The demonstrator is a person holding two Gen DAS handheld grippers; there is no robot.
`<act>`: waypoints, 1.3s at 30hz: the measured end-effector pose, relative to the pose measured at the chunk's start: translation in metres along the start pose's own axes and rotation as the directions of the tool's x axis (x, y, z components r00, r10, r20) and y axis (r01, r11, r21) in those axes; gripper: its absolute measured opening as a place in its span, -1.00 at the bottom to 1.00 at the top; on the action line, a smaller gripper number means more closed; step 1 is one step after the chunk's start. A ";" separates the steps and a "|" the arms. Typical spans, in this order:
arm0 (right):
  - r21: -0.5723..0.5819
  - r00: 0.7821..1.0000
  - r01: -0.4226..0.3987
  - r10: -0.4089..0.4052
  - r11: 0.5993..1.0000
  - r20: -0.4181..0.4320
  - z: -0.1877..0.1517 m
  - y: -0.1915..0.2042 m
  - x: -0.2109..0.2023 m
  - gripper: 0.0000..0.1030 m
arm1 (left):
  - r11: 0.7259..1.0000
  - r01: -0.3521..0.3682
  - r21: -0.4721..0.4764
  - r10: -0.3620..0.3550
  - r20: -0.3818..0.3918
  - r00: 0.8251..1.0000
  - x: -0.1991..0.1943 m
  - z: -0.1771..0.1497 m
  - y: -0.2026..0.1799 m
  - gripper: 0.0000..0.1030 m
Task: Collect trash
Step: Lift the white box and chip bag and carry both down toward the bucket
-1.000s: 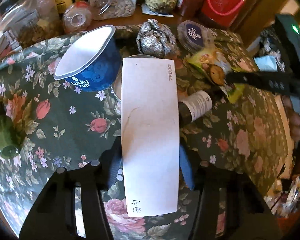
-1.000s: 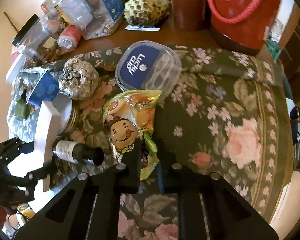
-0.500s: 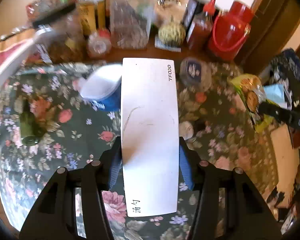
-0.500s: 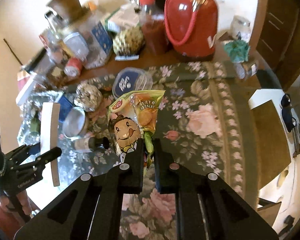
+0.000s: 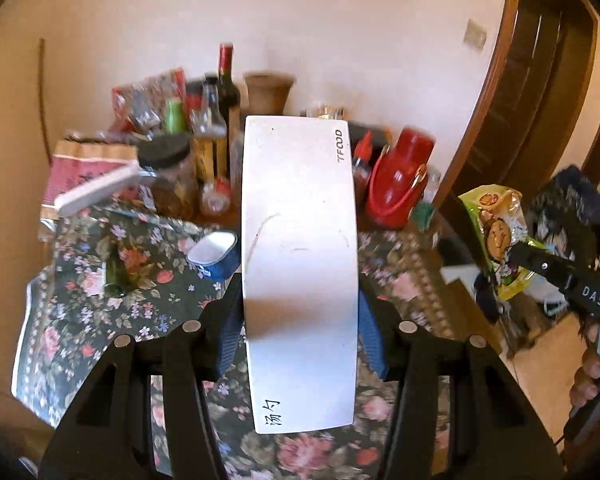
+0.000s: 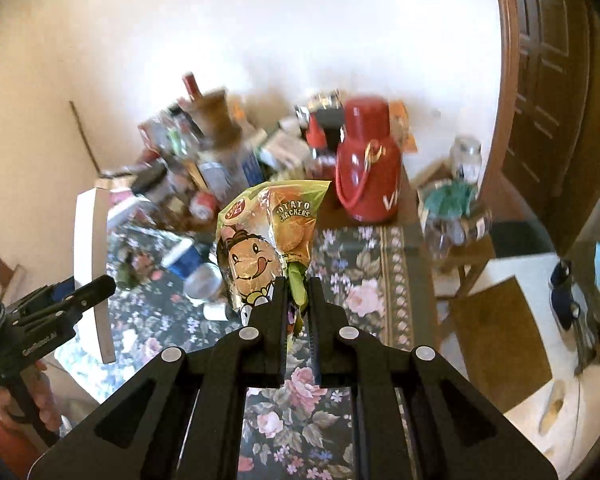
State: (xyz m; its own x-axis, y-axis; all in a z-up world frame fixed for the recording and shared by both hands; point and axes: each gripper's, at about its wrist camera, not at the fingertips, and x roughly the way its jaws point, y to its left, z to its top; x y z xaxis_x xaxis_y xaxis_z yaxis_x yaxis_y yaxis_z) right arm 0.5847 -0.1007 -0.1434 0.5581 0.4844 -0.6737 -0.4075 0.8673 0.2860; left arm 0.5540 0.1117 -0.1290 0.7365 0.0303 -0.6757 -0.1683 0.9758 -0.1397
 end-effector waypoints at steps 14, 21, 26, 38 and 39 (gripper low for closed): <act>-0.075 0.985 -0.053 0.065 0.996 0.162 -0.020 0.024 -0.102 -0.84 | 0.999 0.020 0.025 -0.024 0.161 0.987 -0.115 -0.021 -0.037 0.00; -0.075 0.975 -0.010 0.026 0.997 0.221 -0.055 0.063 -0.146 -0.84 | 0.993 0.074 0.088 -0.088 0.175 0.981 -0.167 -0.054 -0.024 0.00; -0.041 0.972 0.011 -0.001 0.999 0.237 -0.095 0.097 -0.178 -0.84 | 0.990 0.083 0.114 -0.101 0.163 0.981 -0.209 -0.087 -0.005 0.00; 0.035 0.983 0.047 -0.053 0.998 0.178 -0.197 0.159 -0.228 -0.84 | 0.982 0.138 0.132 -0.150 0.089 0.985 -0.287 -0.179 0.034 0.00; 0.038 0.984 0.055 -0.060 0.998 0.168 -0.203 0.162 -0.230 -0.84 | 0.981 0.142 0.131 -0.154 0.081 0.985 -0.289 -0.184 0.035 0.00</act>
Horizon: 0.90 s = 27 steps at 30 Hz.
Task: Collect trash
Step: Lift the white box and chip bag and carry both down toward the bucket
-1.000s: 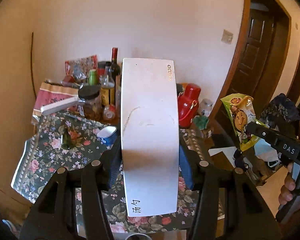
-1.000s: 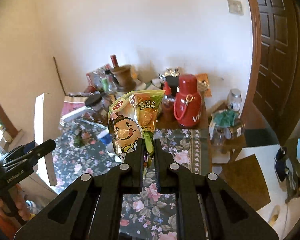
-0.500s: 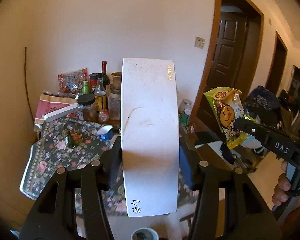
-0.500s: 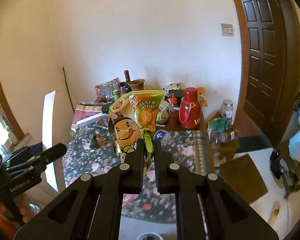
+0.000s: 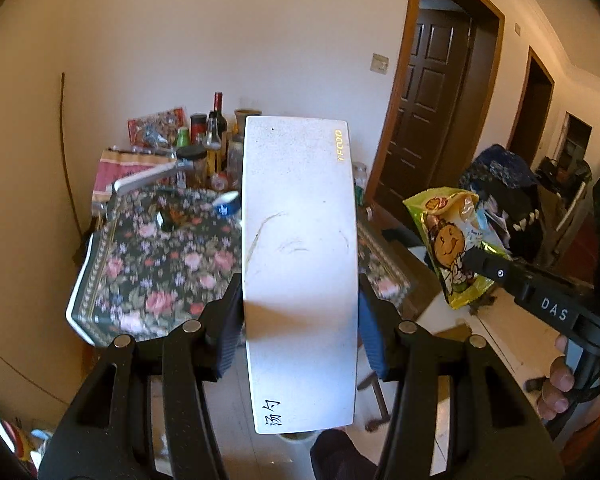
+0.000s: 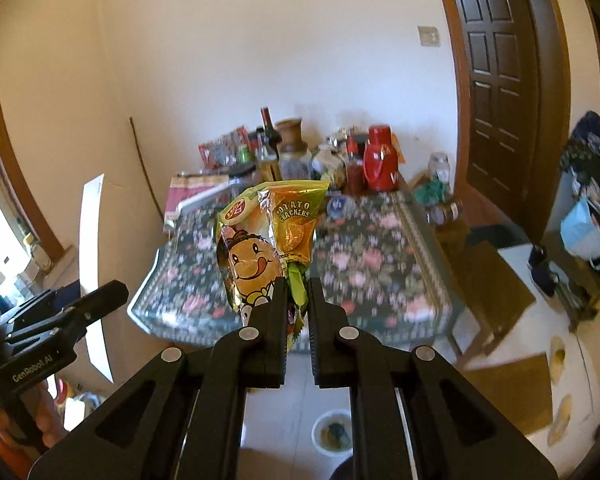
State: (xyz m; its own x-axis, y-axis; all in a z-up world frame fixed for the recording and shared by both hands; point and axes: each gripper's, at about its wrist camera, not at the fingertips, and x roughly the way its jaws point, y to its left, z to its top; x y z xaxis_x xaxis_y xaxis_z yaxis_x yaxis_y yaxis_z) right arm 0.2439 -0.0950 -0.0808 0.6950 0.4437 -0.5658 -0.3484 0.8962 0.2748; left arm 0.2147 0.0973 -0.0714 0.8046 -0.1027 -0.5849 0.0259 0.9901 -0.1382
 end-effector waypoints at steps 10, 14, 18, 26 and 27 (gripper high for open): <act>0.023 0.988 0.046 -0.042 0.999 -0.148 -0.044 -0.014 -0.001 -0.84 | 0.999 0.024 -0.028 -0.028 -0.153 0.988 0.020 -0.040 -0.015 0.00; 0.024 0.977 0.039 -0.033 0.999 -0.212 -0.062 -0.025 0.015 -0.84 | 0.996 0.032 -0.081 -0.051 -0.247 0.968 0.054 -0.060 -0.018 0.00; 0.021 0.953 0.028 -0.021 0.999 -0.302 -0.082 -0.044 0.050 -0.84 | 0.996 0.001 -0.092 -0.032 -0.327 0.945 0.092 -0.088 -0.022 0.00; -0.004 0.885 0.025 -0.024 1.000 -0.465 -0.142 -0.080 0.131 -0.84 | 0.985 -0.057 -0.160 -0.027 -0.482 0.876 0.186 -0.166 -0.012 0.00; -0.005 0.876 0.025 -0.024 1.000 -0.483 -0.150 -0.085 0.142 -0.84 | 0.983 -0.066 -0.171 -0.029 -0.501 0.865 0.199 -0.178 -0.010 0.00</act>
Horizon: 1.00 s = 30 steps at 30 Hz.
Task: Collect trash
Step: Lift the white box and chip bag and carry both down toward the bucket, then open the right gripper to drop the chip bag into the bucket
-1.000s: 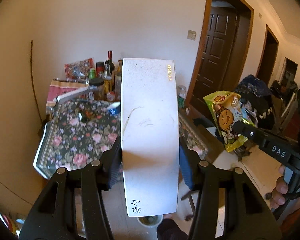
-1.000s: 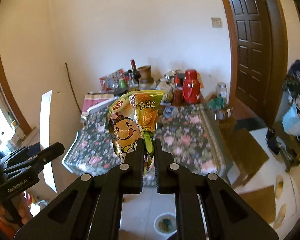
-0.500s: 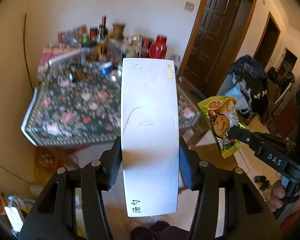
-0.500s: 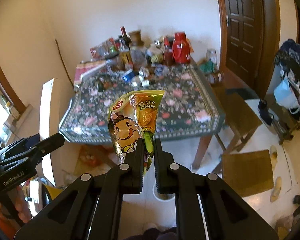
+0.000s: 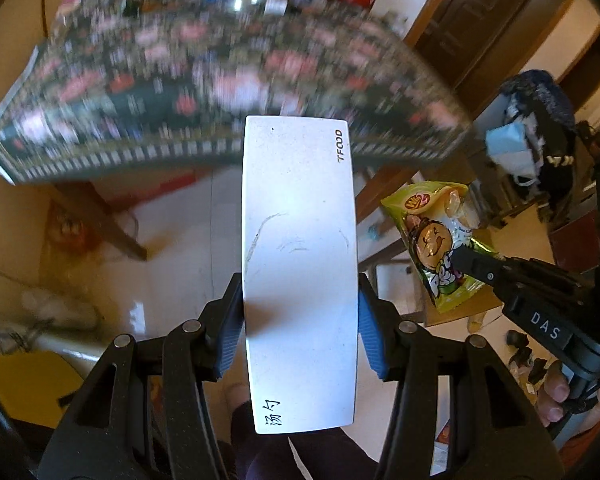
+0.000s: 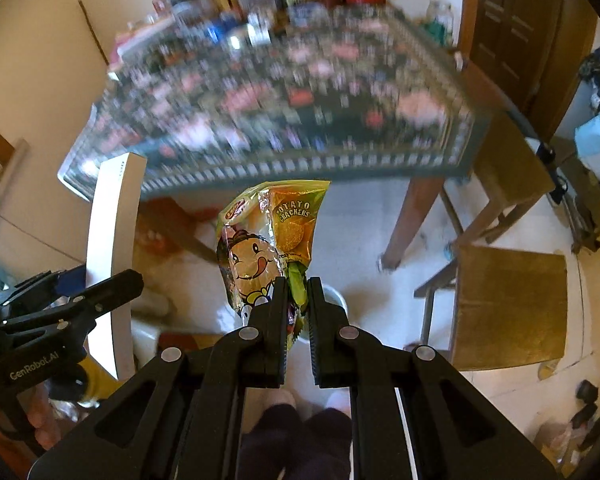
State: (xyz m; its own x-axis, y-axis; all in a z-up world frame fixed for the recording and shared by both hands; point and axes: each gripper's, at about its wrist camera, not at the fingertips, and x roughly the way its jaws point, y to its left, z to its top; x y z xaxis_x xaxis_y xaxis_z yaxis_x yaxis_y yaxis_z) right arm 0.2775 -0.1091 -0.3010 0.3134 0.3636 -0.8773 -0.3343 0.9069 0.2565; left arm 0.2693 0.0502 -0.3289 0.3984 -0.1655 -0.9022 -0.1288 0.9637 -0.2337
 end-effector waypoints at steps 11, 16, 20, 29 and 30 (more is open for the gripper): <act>-0.017 0.978 0.016 -0.019 1.000 -0.209 -0.042 -0.037 0.164 -0.84 | 0.994 -0.083 -0.070 0.069 -0.187 0.980 0.158 -0.051 0.047 0.00; -0.032 0.964 0.020 -0.027 0.999 -0.264 -0.059 -0.045 0.235 -0.84 | 0.991 -0.100 -0.092 0.076 -0.234 0.969 0.217 -0.072 0.070 0.00; -0.048 0.957 0.013 -0.027 0.999 -0.288 -0.065 -0.046 0.278 -0.81 | 0.989 -0.103 -0.106 0.073 -0.257 0.964 0.256 -0.083 0.081 0.00; -0.036 0.925 -0.050 0.032 0.998 -0.379 -0.079 -0.051 0.346 -0.02 | 0.990 -0.107 -0.097 0.073 -0.307 0.949 0.320 -0.093 0.097 0.00; -0.037 0.926 -0.040 0.023 0.998 -0.376 -0.082 -0.052 0.347 0.06 | 0.990 -0.108 -0.090 0.075 -0.317 0.946 0.325 -0.094 0.097 0.00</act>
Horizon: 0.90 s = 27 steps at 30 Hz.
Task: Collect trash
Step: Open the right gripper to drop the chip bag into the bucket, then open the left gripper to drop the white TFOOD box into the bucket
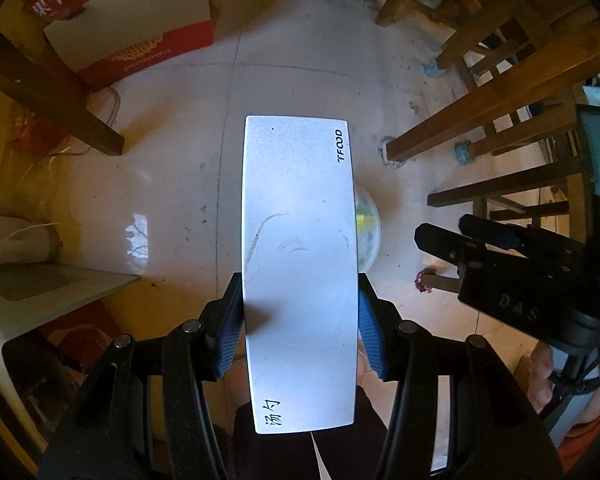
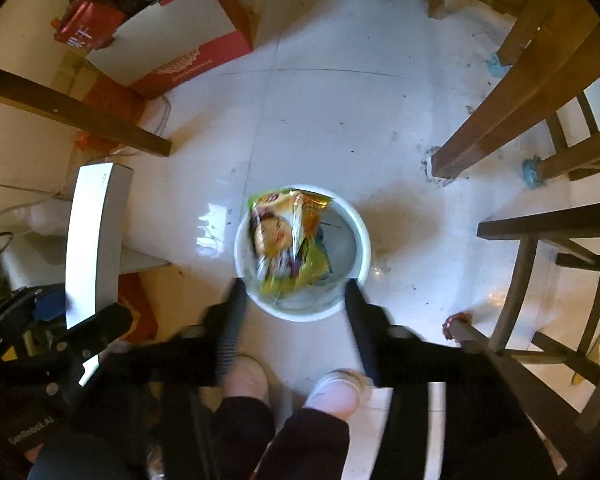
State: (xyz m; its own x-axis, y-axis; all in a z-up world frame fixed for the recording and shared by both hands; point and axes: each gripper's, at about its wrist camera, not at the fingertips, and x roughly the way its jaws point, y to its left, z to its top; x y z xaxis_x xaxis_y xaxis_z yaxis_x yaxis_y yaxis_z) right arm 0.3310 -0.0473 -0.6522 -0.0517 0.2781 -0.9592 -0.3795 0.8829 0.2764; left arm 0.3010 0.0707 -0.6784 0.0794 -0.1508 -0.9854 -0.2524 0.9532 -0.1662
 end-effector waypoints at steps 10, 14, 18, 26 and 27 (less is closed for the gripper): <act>0.067 1.000 0.027 -0.027 0.997 -0.006 -0.006 -0.015 -0.010 0.07 | 0.997 0.058 0.045 -0.054 -0.088 0.995 0.031 0.017 -0.023 0.02; 0.082 0.999 0.037 -0.038 0.996 0.011 -0.005 -0.021 -0.023 0.07 | 0.999 0.033 0.025 -0.029 -0.130 0.991 0.037 0.023 -0.026 0.04; 0.097 0.999 0.039 -0.042 0.994 0.026 -0.004 -0.020 -0.035 0.07 | 0.999 0.026 0.019 -0.024 -0.112 0.993 0.018 0.023 -0.025 0.04; 0.085 0.996 0.030 -0.036 0.996 0.080 -0.008 0.002 -0.087 0.07 | 0.995 -0.009 0.099 0.011 -0.022 1.000 -0.069 0.016 -0.040 0.04; 0.085 0.995 0.028 -0.035 0.996 0.089 -0.008 0.005 -0.097 0.07 | 0.994 -0.009 0.106 0.010 -0.006 1.000 -0.086 0.015 -0.042 0.04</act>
State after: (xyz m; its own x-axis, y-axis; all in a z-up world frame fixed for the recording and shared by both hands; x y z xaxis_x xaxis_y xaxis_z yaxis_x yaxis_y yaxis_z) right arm 0.3267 -0.0727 -0.5580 0.0442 0.2794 -0.9592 -0.3012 0.9192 0.2538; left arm 0.3189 0.0479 -0.5862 0.0711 -0.1427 -0.9872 -0.1497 0.9770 -0.1520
